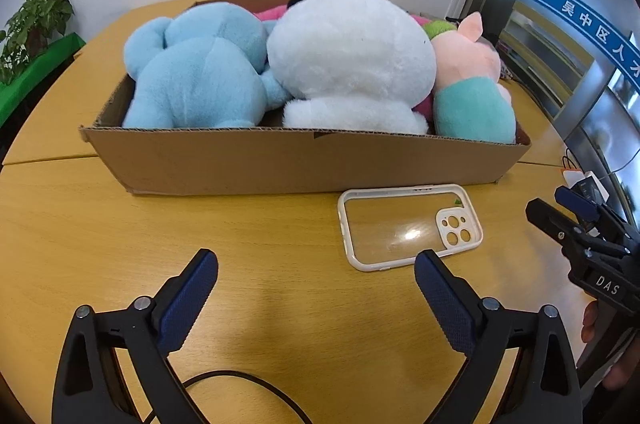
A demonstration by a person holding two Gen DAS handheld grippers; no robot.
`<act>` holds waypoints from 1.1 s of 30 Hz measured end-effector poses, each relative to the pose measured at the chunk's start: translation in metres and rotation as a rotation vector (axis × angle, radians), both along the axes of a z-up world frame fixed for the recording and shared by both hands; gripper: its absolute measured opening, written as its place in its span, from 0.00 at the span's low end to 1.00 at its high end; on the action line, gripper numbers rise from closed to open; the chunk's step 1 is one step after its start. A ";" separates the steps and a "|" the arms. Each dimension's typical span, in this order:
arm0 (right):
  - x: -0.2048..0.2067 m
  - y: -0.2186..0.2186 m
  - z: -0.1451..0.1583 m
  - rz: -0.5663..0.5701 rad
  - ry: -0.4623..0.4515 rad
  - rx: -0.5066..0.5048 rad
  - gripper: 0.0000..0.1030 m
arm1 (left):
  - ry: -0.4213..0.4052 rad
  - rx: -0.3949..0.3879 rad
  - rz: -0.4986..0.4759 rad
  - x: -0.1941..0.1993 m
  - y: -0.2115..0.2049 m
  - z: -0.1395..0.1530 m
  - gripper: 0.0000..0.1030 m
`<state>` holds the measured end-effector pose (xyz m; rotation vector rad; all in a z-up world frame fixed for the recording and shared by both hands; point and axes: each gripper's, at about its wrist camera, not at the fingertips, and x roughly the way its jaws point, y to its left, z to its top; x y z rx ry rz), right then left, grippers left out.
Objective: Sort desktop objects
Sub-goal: 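Withdraw both grippers and move toward the white phone case, then close both grippers on the white phone case's rim, then lift the white phone case over the box and drop it onto the plush toys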
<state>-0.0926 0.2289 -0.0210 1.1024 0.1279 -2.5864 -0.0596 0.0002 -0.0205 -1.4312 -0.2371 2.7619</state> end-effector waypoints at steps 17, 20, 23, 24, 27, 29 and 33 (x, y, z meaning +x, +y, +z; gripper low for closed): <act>-0.039 -0.019 -0.071 0.007 -0.194 0.080 0.54 | -0.147 0.019 -0.026 -0.051 0.022 -0.050 0.17; -0.039 -0.021 -0.071 0.026 -0.198 0.060 0.32 | -0.147 0.030 -0.031 -0.051 0.025 -0.050 0.07; -0.036 -0.023 -0.070 0.053 -0.211 0.029 0.12 | -0.141 0.029 -0.031 -0.048 0.027 -0.050 0.07; -0.034 -0.024 -0.070 0.055 -0.209 0.033 0.12 | -0.139 0.028 -0.027 -0.047 0.027 -0.050 0.07; -0.027 -0.027 -0.070 0.065 -0.203 0.029 0.10 | -0.140 0.025 -0.011 -0.040 0.022 -0.049 0.05; -0.022 -0.030 -0.067 0.083 -0.197 0.022 0.09 | -0.140 0.038 0.002 -0.033 0.016 -0.045 0.05; -0.010 -0.036 -0.053 0.115 -0.163 0.001 0.09 | -0.103 0.033 0.017 -0.016 0.007 -0.022 0.05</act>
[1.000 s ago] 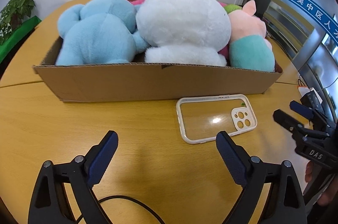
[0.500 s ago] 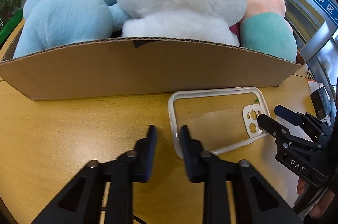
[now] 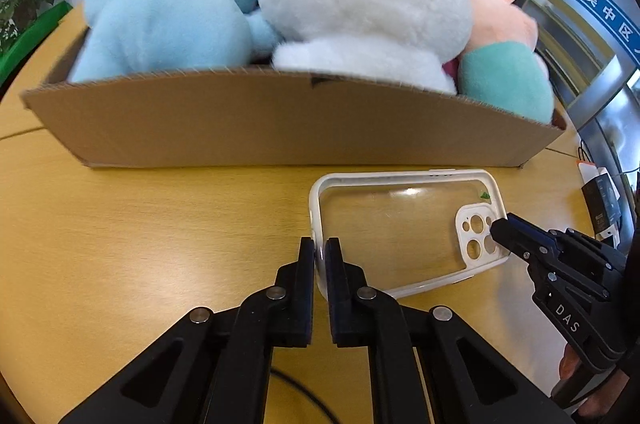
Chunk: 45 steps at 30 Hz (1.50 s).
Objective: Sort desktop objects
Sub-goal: 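Lift the white phone case over the box and drop it onto the plush toys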
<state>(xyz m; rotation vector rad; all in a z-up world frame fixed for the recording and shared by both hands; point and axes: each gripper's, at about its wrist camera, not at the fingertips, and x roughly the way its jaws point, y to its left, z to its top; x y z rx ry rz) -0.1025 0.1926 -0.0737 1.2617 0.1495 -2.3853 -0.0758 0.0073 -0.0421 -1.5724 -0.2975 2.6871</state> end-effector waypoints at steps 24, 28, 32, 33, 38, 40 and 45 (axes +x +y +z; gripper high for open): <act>-0.216 -0.090 0.103 0.032 0.182 0.139 0.12 | 0.135 -0.107 -0.008 -0.240 -0.061 0.095 0.04; -0.229 -0.089 0.079 0.024 0.119 0.144 0.13 | 0.115 -0.099 -0.003 -0.251 -0.058 0.079 0.05; -0.219 -0.087 0.086 0.028 0.156 0.155 0.23 | 0.134 -0.075 -0.003 -0.241 -0.062 0.089 0.05; -0.215 -0.086 0.090 0.025 0.171 0.153 0.40 | 0.144 -0.066 0.001 -0.236 -0.065 0.093 0.06; -0.175 -0.061 0.117 -0.056 0.285 0.013 0.83 | 0.233 -0.072 0.020 -0.185 -0.076 0.118 0.91; -0.150 -0.049 0.119 -0.069 0.289 -0.082 0.83 | 0.272 -0.062 0.016 -0.153 -0.077 0.126 0.94; -0.098 -0.032 0.102 -0.111 0.214 -0.169 0.83 | 0.310 -0.152 0.010 -0.076 -0.062 0.125 1.00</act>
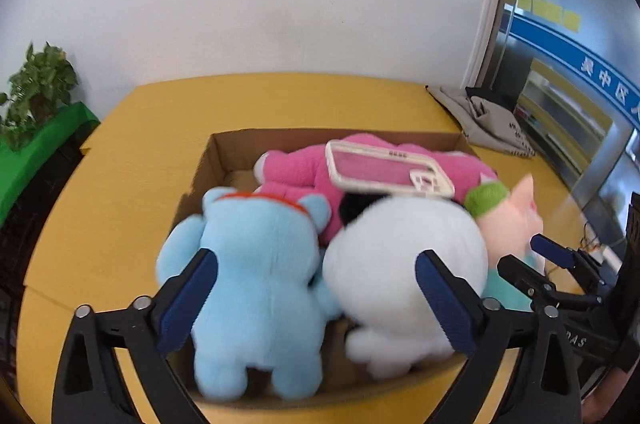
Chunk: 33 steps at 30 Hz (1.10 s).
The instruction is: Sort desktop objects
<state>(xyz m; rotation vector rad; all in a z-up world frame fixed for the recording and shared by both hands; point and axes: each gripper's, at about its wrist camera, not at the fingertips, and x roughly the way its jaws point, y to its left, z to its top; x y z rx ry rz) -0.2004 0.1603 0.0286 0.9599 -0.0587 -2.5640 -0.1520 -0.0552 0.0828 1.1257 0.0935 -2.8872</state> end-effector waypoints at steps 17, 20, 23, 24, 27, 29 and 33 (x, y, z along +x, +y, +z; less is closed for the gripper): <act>0.144 0.008 0.007 -0.002 0.098 0.175 0.83 | 0.020 0.040 0.060 0.141 0.029 -0.046 1.00; 0.157 0.007 0.005 0.008 0.113 0.186 0.83 | 0.032 0.032 0.060 0.155 0.033 -0.048 1.00; 0.168 0.007 -0.001 0.018 0.115 0.186 0.83 | 0.036 0.027 0.058 0.167 0.037 -0.049 1.00; 0.172 0.007 -0.003 0.016 0.119 0.186 0.83 | 0.038 0.024 0.058 0.170 0.039 -0.049 1.00; 0.181 0.008 -0.007 0.019 0.126 0.186 0.83 | 0.043 0.017 0.055 0.177 0.043 -0.050 1.00; 0.184 0.009 -0.009 0.020 0.126 0.184 0.83 | 0.045 0.012 0.054 0.182 0.046 -0.051 1.00; 0.187 0.015 -0.012 0.010 0.120 0.182 0.83 | 0.042 0.017 0.055 0.186 0.050 -0.053 1.00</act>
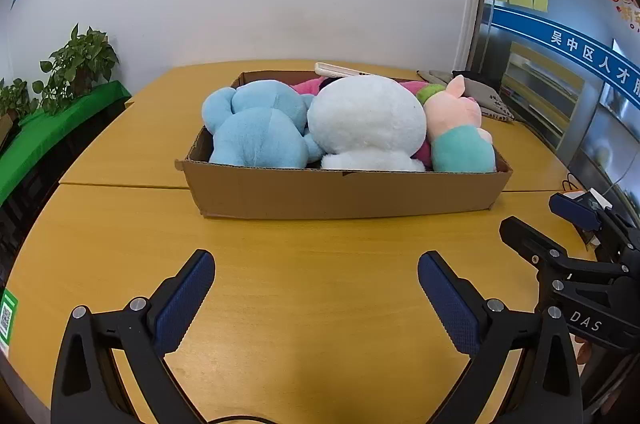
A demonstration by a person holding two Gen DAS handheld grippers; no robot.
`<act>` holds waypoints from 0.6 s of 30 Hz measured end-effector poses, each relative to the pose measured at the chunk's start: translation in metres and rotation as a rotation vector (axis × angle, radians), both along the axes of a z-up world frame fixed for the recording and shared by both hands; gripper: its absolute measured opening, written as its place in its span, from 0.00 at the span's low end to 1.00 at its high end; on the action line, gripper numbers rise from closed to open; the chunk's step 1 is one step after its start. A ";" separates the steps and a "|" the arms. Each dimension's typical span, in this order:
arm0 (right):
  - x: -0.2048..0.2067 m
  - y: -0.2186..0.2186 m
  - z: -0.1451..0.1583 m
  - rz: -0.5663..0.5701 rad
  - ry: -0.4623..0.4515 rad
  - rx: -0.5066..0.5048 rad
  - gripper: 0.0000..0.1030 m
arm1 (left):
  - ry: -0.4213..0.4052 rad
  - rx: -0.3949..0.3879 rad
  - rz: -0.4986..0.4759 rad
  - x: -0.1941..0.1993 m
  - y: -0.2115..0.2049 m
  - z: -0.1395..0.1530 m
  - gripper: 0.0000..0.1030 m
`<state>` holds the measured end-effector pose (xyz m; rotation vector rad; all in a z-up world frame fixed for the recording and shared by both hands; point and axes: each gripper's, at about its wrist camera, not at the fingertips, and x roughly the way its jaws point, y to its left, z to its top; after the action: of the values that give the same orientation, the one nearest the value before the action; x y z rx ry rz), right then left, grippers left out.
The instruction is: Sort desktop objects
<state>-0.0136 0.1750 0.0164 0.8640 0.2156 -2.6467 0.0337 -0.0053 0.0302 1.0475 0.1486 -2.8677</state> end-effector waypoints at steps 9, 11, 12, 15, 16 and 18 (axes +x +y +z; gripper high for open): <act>-0.002 0.006 -0.005 -0.015 -0.006 -0.002 0.83 | -0.005 -0.006 0.000 -0.003 0.003 -0.003 1.00; -0.002 0.005 -0.006 -0.016 -0.009 -0.003 0.83 | -0.007 -0.006 -0.002 -0.004 0.003 -0.004 1.00; -0.002 0.005 -0.007 -0.016 -0.009 -0.002 0.83 | -0.007 -0.005 -0.002 -0.005 0.003 -0.005 1.00; 0.000 0.007 -0.008 -0.019 -0.012 -0.002 0.83 | -0.012 0.001 -0.008 -0.006 0.004 -0.007 1.00; 0.000 0.008 -0.009 -0.022 -0.013 -0.002 0.83 | -0.014 0.000 -0.011 -0.006 0.005 -0.008 1.00; 0.000 0.009 -0.010 -0.024 -0.017 -0.004 0.83 | -0.017 -0.003 -0.012 -0.005 0.007 -0.008 1.00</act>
<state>-0.0133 0.1841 0.0066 0.8927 0.1974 -2.6602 0.0283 0.0013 0.0219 1.0759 0.1369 -2.8674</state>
